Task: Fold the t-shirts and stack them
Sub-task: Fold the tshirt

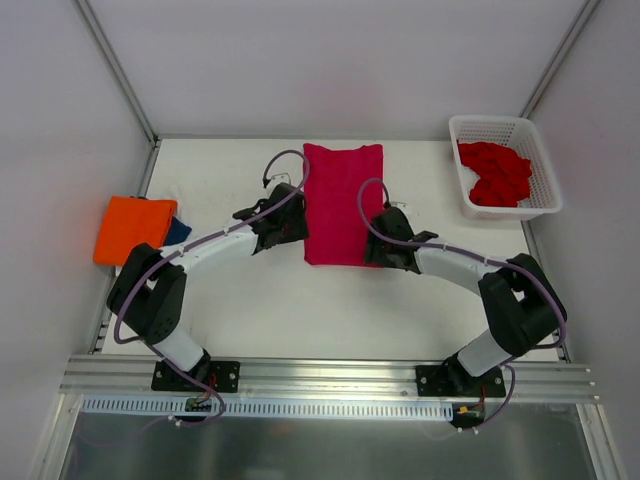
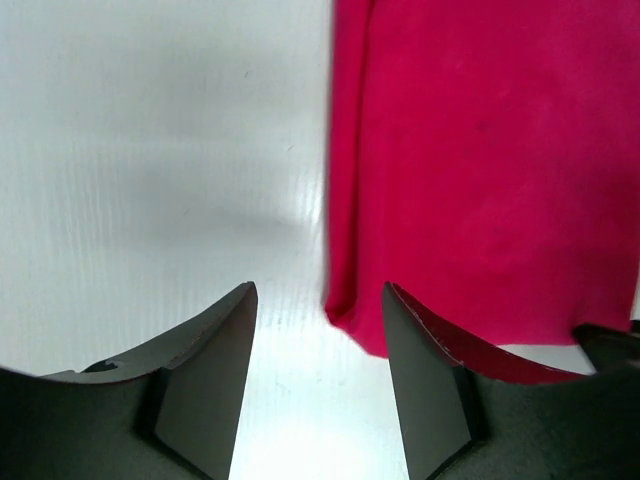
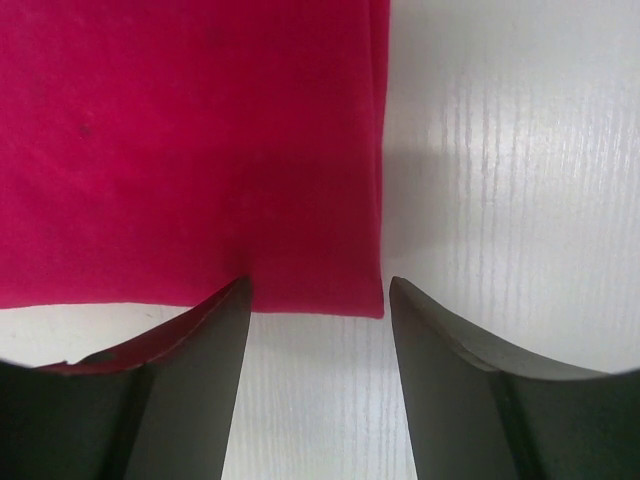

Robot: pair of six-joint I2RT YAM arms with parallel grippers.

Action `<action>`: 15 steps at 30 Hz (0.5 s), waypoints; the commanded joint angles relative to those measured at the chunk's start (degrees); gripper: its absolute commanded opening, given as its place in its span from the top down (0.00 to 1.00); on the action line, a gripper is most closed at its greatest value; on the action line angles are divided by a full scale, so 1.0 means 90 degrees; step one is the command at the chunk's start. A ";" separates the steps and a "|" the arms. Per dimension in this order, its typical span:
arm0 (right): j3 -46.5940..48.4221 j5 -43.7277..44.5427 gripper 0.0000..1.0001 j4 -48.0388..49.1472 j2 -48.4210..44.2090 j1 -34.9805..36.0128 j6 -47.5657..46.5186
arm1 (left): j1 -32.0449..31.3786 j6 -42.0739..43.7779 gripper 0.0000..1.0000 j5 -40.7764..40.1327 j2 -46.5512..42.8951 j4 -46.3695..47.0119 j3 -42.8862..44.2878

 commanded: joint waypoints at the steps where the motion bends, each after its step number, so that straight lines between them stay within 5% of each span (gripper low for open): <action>1: -0.0007 -0.0269 0.39 0.0272 -0.0266 -0.0113 -0.0105 | 0.0036 -0.0111 0.46 0.0303 -0.0001 0.0061 -0.0406; 15: -0.0514 -0.0240 0.39 0.0408 -0.0725 -0.0269 -0.0115 | 0.0544 -0.0404 0.52 0.2314 0.0614 0.2433 -0.1909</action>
